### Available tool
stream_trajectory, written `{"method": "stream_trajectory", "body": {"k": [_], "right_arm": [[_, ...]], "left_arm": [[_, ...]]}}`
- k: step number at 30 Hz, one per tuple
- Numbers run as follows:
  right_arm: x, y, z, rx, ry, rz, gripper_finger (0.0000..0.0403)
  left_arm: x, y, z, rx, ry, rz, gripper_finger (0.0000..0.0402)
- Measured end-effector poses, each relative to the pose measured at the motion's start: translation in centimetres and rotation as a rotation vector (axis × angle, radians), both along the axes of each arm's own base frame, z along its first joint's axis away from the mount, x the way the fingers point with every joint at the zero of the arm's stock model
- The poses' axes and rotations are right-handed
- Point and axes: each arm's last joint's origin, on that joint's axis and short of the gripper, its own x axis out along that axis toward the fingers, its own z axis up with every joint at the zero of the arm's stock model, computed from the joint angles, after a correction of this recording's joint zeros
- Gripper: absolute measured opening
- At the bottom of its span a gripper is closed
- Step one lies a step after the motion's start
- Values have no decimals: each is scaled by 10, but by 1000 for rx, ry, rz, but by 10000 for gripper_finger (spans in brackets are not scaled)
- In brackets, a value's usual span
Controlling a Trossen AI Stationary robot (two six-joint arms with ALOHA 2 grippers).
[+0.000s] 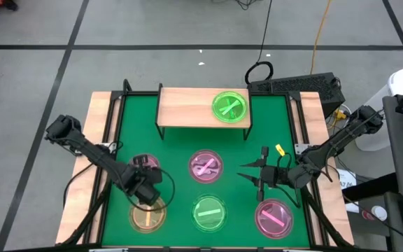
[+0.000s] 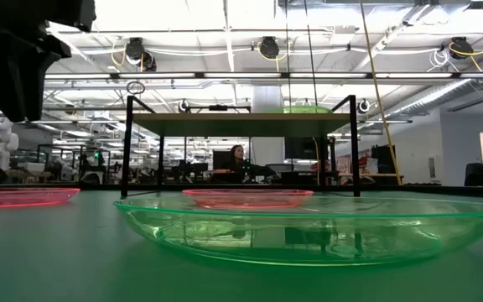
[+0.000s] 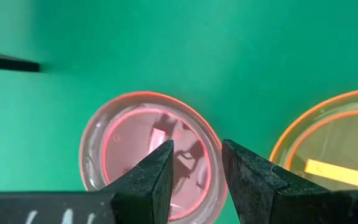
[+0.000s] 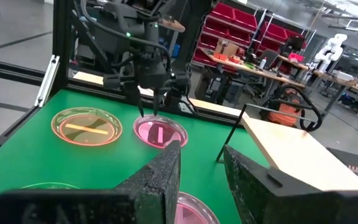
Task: Place and stack plates onto a shelf
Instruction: Stack the pink plate on top of the green plate on the shelf
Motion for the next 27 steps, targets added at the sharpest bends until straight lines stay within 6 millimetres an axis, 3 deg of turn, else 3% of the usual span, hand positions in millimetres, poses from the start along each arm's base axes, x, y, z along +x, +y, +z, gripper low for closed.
{"method": "stream_trajectory", "body": {"k": [12,27], "right_arm": [[0,0,4,-56,-22,7,105],[1,0,5,-17,-40,4,105]], "left_arm": [[-8,8,-32,-61,52,68,142],[-2,1,-26,-128,-43,-40,143]]}}
